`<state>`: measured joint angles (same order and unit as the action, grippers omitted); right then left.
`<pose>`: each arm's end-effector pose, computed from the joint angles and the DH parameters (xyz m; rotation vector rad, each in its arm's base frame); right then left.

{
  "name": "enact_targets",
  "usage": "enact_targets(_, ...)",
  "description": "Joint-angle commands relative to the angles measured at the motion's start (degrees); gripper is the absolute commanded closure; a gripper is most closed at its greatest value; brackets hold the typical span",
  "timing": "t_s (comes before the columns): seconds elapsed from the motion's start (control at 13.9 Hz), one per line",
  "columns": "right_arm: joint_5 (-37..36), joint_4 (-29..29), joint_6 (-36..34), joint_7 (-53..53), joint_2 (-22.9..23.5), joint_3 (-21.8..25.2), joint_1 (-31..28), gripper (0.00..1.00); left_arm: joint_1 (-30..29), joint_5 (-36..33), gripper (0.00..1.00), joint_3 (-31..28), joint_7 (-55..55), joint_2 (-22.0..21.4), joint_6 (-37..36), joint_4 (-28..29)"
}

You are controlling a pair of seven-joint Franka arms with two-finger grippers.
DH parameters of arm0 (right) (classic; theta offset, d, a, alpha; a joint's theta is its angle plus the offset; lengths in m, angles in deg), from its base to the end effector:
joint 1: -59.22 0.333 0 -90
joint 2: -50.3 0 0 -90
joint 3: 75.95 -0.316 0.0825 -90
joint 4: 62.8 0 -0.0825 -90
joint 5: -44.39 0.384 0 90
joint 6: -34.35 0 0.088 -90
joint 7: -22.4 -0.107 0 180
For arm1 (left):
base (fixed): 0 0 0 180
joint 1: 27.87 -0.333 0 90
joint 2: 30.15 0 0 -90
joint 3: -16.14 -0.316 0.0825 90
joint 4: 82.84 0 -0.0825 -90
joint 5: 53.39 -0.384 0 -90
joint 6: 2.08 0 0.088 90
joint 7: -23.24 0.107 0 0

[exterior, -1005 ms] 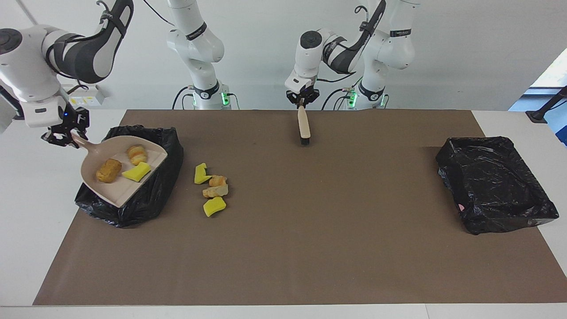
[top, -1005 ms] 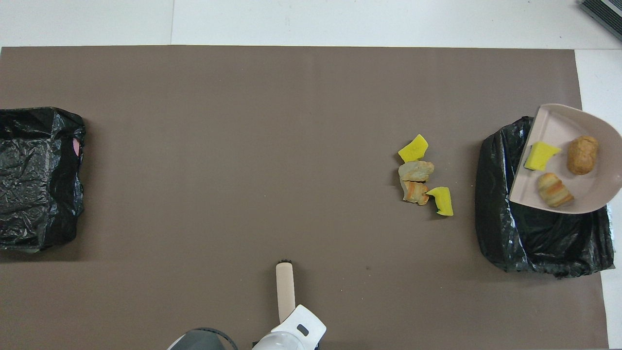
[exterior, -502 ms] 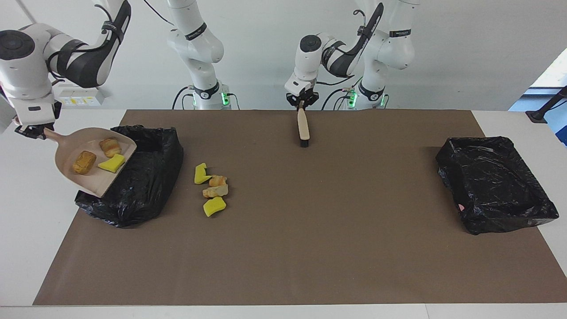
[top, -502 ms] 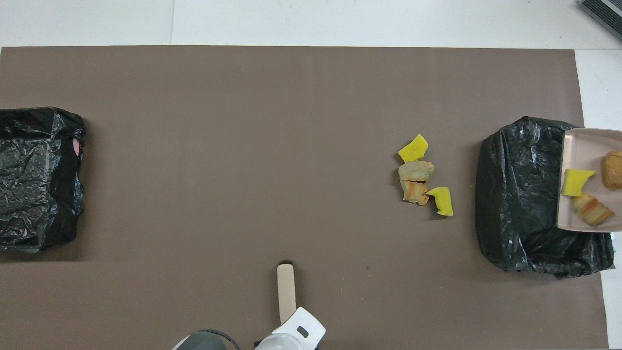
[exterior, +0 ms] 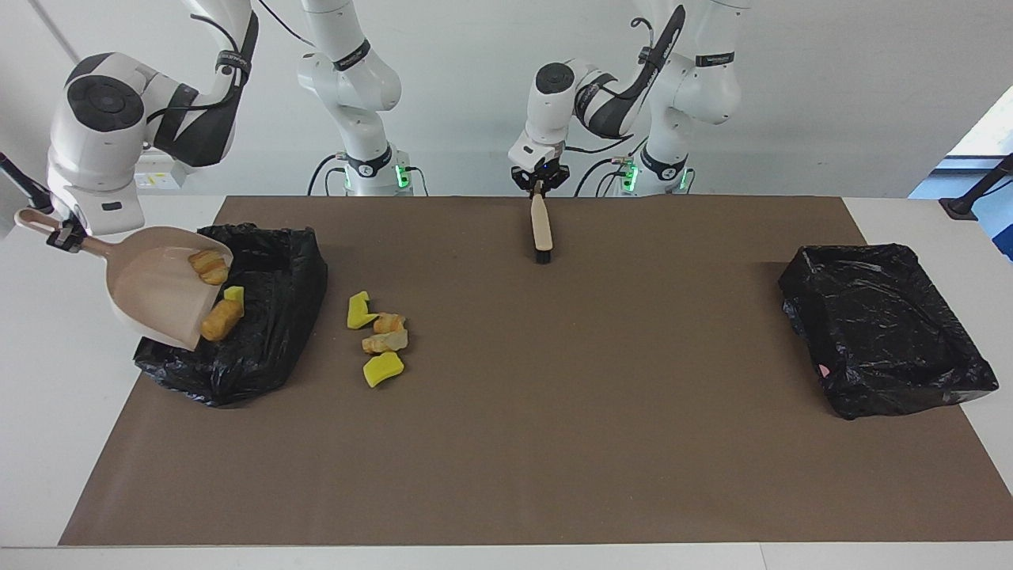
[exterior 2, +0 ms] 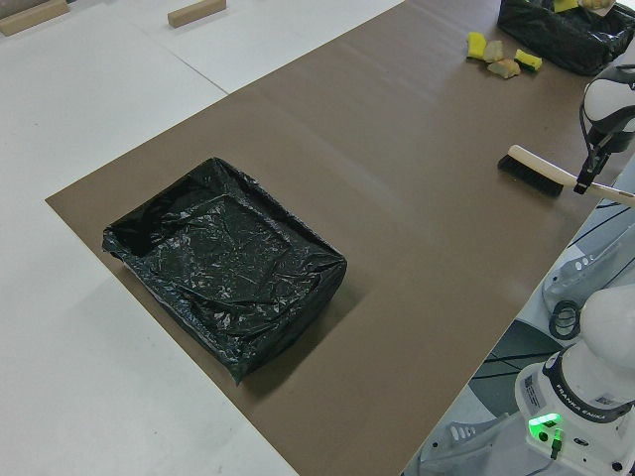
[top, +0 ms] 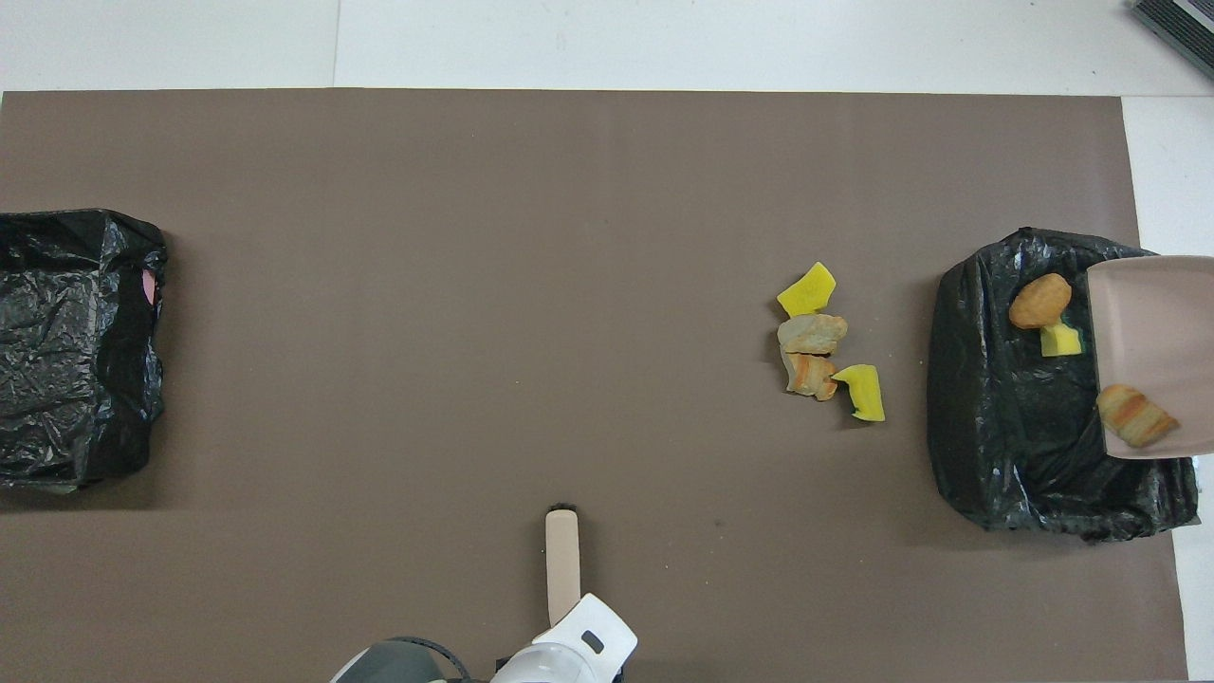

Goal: Sweep and dump trash in bin
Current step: 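Tip the dustpan with the right gripper to dump scraps into the bag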

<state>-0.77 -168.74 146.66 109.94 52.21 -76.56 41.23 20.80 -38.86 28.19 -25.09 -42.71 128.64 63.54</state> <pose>0.5451 -0.2194 0.5255 1.8514 1.7392 -0.7193 0.2060 -0.3759 0.3397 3.0944 -0.0601 -0.2279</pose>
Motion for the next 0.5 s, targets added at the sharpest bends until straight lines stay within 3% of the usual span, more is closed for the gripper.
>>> enact_targets(0.0,-4.32,-1.82,-0.76,-2.81,-2.08,-0.18,1.37,1.0,-4.18,-1.16,0.0,-0.63,6.04,2.54,-5.53,-6.09)
enact_targets(0.29,-7.22,-0.06,-4.29,-3.86,-2.17,-0.26,4.19,1.0,-13.4,-8.35,0.0,-0.63,11.84,4.65,-15.82,-18.47)
enact_targets(0.43,-7.32,0.73,-4.64,-4.22,-2.61,-0.26,4.11,1.0,-19.37,-8.81,0.0,-0.71,17.63,4.56,-20.39,-24.97)
